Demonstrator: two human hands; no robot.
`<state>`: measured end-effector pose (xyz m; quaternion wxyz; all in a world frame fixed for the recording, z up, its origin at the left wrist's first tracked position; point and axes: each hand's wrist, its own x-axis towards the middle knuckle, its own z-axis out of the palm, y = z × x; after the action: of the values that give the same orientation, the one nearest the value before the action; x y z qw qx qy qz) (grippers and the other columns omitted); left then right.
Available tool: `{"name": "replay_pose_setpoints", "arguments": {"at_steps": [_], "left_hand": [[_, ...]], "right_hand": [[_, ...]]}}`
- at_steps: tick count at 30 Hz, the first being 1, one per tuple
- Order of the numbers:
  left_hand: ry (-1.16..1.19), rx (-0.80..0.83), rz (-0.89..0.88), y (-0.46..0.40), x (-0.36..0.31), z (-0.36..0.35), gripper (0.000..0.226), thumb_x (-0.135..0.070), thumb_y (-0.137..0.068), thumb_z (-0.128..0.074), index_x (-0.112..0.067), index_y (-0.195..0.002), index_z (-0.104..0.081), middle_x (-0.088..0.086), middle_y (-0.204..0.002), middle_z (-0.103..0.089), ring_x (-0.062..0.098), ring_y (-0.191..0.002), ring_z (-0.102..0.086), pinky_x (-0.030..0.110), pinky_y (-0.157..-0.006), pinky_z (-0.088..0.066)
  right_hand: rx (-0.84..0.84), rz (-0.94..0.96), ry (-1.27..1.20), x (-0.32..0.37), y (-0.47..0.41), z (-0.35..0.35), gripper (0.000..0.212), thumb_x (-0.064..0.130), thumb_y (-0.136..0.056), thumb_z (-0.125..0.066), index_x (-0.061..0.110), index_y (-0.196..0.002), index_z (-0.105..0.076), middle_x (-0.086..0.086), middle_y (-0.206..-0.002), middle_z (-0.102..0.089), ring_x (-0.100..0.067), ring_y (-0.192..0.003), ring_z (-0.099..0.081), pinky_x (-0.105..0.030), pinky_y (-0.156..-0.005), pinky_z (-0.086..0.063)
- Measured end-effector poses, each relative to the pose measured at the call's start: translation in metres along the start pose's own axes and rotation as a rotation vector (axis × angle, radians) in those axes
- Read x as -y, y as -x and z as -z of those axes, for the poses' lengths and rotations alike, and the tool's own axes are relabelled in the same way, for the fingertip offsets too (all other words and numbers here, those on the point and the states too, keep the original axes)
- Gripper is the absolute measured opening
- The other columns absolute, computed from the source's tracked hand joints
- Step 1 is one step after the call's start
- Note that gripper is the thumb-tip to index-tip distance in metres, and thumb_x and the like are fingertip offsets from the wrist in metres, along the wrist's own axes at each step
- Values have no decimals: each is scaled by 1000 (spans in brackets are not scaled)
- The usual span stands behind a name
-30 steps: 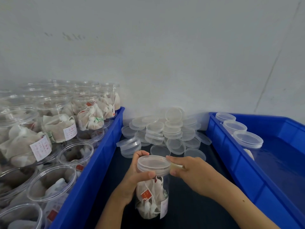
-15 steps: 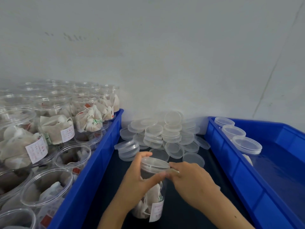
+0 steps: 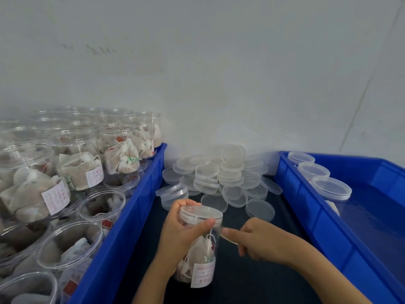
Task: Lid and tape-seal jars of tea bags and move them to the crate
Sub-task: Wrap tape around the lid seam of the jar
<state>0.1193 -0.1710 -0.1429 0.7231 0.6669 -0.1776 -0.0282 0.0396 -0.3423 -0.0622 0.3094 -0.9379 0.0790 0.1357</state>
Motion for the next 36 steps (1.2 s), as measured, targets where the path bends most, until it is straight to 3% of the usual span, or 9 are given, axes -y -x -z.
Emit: {"name": "replay_pose_setpoints", "arguments": {"at_steps": [3, 8, 15, 20, 23, 26, 29, 33, 36], "left_hand": [[44, 24, 22, -3, 0, 4, 76, -44, -48, -88, -16, -112, -57, -7, -105, -72, 15, -93, -71, 21, -70, -56], [72, 70, 50, -6, 4, 9, 77, -43, -47, -86, -16, -112, -56, -5, -107, -72, 16, -96, -71, 21, -71, -56], [189, 155, 56, -7, 12, 17, 78, -37, -51, -84, -8, -116, -53, 11, -118, -69, 30, -106, -67, 36, -86, -57], [250, 260, 35, -7, 12, 18, 90, -46, -49, -92, -7, -118, -49, 16, -125, -64, 36, -115, -62, 43, -90, -54], [265, 338, 51, -8, 12, 20, 98, -46, -52, -91, -8, -129, -44, 18, -128, -62, 38, -118, -60, 41, -90, -54], [238, 324, 75, -7, 12, 21, 105, -52, -49, -89, -27, -136, -36, 11, -127, -64, 32, -117, -62, 37, -87, -55], [141, 288, 49, -5, 7, 23, 85, -55, -54, -84, -20, -122, -46, 8, -130, -59, 25, -115, -62, 37, -90, -54], [-127, 238, -111, -2, -4, 22, 37, -45, -81, -61, -24, -111, -59, 3, -124, -54, 16, -110, -61, 30, -90, -52], [-246, 163, -238, 3, -6, 14, 34, -45, -88, -52, -24, -113, -60, -30, -123, -52, -7, -117, -52, 13, -97, -42]], "right_hand": [[-79, 17, 44, 2, 4, -5, 57, 61, -93, -42, 20, -54, -45, 8, -46, -45, -2, -41, -39, -26, -57, -36], [-271, 53, 360, 15, 12, -9, 50, 52, -101, -29, 22, -62, -36, 5, -72, -46, -17, -72, -49, -37, -74, -50], [-136, 31, 342, 17, -2, -10, 43, 58, -99, -31, 31, -65, -32, 7, -74, -39, -17, -76, -43, -32, -71, -39], [-165, 3, 179, 7, -8, -12, 46, 68, -87, -46, 26, -105, -45, 9, -90, -56, -11, -82, -54, -31, -68, -41], [-183, 63, 190, 7, -5, -11, 45, 66, -86, -51, 43, -124, -44, 11, -102, -57, -12, -91, -53, -31, -74, -40], [-222, 145, 193, 11, -4, -12, 44, 61, -90, -50, 52, -133, -45, 13, -116, -63, -12, -103, -56, -30, -79, -42], [-246, 174, 198, 14, -4, -14, 37, 54, -95, -46, 45, -130, -52, 11, -117, -66, -12, -106, -59, -32, -86, -48], [-248, 160, 152, 14, -4, -14, 26, 49, -96, -46, 43, -117, -62, 12, -91, -68, -6, -84, -61, -29, -77, -51], [-299, 163, 180, 14, -8, -22, 25, 46, -99, -42, 36, -109, -62, 13, -85, -64, -11, -79, -61, -28, -71, -49]]}}
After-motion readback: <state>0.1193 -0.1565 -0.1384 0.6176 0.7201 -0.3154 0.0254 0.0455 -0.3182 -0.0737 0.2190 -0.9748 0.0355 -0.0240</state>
